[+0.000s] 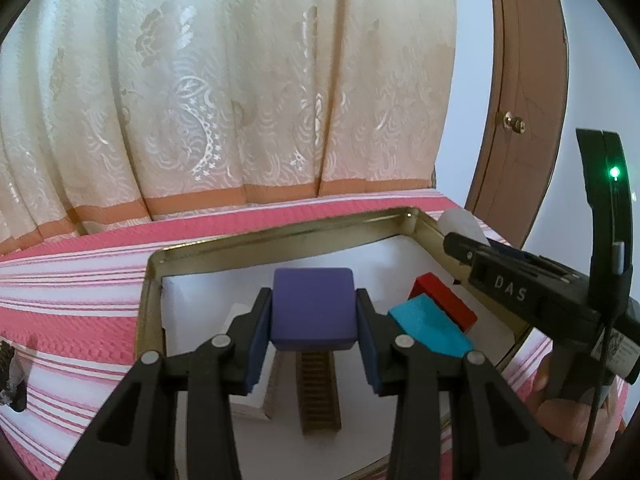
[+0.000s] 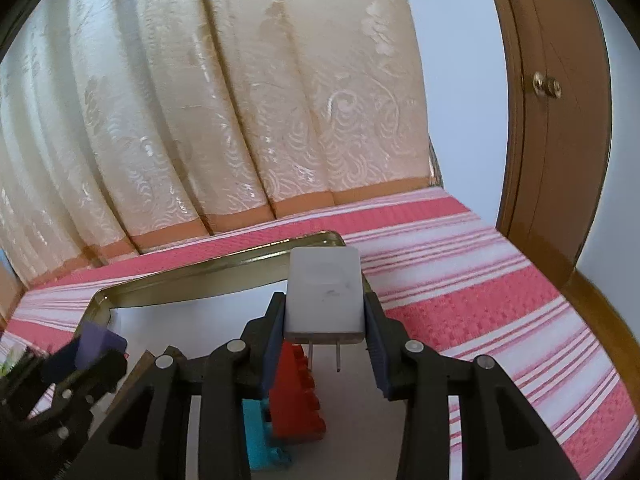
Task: Organize rigid objects
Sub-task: 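Carry the purple cube and white charger plug over the gold tray, then open both grippers to drop the purple cube and charger plug in the tray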
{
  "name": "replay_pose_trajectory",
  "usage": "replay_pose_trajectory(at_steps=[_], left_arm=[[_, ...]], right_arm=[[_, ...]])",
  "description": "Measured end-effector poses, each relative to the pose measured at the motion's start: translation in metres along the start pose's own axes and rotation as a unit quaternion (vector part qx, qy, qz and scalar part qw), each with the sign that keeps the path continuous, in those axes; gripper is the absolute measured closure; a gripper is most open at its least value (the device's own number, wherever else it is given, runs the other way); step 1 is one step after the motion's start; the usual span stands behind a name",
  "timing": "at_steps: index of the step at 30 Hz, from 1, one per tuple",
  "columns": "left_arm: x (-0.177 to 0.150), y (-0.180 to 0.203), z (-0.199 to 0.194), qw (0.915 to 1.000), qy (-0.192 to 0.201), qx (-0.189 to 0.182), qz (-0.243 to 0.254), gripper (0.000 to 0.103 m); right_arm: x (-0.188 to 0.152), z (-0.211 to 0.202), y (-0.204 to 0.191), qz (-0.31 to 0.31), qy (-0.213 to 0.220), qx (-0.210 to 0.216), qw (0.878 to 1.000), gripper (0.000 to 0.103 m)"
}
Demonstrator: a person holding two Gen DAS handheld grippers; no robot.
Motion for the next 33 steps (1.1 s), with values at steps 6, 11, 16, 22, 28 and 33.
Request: replay_pose_trajectory(at_steps=[6, 11, 16, 22, 28, 33], left_arm=[[-0.004, 0.006, 0.008, 0.9998, -0.016, 0.004, 0.006, 0.064], [-0.006, 0.006, 0.011, 0.9997, -0.021, 0.011, 0.009, 0.064], [-0.007, 0.003, 0.015, 0.9993, -0.029, 0.022, 0.009, 0.064], [-0.008, 0.002, 0.022, 0.9987, -0.043, 0.028, 0.003, 0.064], [-0.01, 0.0, 0.028, 0.9977, -0.057, 0.036, 0.004, 0.064], [-0.011, 0.0, 0.03, 0.9972, -0.061, 0.043, 0.007, 0.064]], right_arm=[[-0.006, 0.009, -0.007, -0.002, -0.022, 0.01, 1.0, 0.062], [-0.008, 0.01, -0.007, -0.003, -0.021, 0.005, 1.0, 0.062], [-0.012, 0.015, -0.009, -0.009, -0.032, -0.006, 0.999, 0.062], [-0.015, 0.018, -0.014, -0.019, -0.037, -0.004, 0.999, 0.062], [-0.015, 0.019, -0.015, -0.022, -0.038, -0.004, 0.999, 0.062], [-0.015, 0.02, -0.015, -0.021, -0.037, -0.003, 0.999, 0.062]])
Point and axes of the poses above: each gripper's, at about its wrist camera, not at the fingertips, and z roughly the way its jaws point, y to its right, x to its top, the point moved 7 cm from there along z, roughly the way its jaws point, and after that the axes turned 1 degree about -x, right-handed, at the moved point
